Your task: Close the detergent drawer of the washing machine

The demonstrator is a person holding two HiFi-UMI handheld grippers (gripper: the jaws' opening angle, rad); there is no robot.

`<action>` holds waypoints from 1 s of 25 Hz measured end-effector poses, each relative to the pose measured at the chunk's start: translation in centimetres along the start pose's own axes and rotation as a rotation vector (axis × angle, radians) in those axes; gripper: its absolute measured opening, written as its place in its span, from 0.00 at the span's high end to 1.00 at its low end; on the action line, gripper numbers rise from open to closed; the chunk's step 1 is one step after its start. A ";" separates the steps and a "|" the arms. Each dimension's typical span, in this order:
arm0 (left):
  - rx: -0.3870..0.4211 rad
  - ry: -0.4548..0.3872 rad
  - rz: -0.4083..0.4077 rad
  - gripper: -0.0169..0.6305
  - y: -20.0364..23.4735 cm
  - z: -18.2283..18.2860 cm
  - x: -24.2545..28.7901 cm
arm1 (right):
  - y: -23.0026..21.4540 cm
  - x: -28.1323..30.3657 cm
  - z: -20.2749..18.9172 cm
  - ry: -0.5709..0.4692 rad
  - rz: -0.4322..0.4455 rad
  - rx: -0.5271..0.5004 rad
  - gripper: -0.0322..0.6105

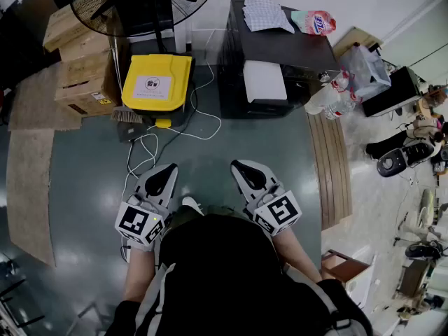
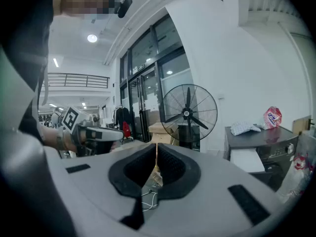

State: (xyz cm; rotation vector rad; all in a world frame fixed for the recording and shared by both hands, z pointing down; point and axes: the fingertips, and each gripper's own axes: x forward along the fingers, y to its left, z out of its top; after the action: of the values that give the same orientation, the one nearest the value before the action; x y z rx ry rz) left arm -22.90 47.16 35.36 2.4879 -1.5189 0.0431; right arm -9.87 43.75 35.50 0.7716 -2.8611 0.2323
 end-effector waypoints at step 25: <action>-0.043 0.108 -0.047 0.96 9.0 -3.1 7.8 | -7.2 9.7 -0.7 0.047 -0.017 0.092 0.91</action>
State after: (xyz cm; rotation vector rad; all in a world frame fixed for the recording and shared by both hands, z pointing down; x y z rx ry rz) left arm -26.88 37.02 41.08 2.4450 -1.4037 0.1331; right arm -14.40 33.00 38.94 0.7957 -2.8158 0.3774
